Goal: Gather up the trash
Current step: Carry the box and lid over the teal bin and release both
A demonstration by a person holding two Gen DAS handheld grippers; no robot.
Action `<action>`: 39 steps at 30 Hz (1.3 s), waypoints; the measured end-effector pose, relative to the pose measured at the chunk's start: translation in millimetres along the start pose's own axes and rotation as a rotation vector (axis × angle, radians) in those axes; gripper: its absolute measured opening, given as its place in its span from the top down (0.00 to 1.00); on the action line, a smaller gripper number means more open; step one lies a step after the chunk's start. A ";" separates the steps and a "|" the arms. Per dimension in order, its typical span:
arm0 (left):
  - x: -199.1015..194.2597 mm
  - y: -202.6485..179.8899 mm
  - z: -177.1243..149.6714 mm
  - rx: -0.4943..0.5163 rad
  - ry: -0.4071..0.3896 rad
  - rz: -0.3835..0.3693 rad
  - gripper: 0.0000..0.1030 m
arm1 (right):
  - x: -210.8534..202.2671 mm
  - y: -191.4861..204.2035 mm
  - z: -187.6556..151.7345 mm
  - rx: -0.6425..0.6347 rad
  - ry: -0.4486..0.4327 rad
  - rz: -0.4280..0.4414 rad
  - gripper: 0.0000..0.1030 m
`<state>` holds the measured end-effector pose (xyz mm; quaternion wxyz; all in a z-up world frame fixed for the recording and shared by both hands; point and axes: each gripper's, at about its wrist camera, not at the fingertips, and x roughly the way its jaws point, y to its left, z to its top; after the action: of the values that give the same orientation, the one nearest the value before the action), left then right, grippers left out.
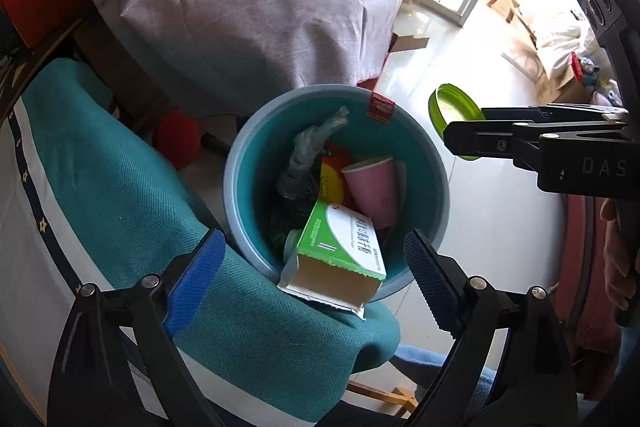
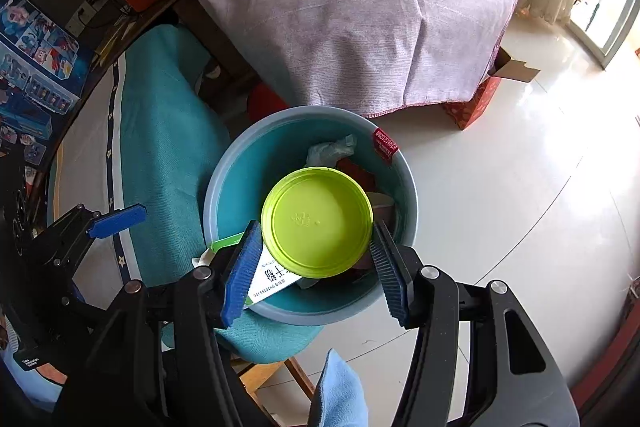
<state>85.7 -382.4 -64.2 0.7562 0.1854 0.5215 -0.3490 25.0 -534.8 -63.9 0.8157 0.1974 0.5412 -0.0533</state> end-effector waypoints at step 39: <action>-54.7 56.3 -50.6 -0.191 -0.117 0.122 0.07 | 4.1 49.1 -14.3 -0.089 0.038 0.034 0.17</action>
<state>81.3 -292.8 -38.3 0.8193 0.1231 0.4953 -0.2612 29.2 -483.8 -59.4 0.8139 0.1710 0.5551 -0.0113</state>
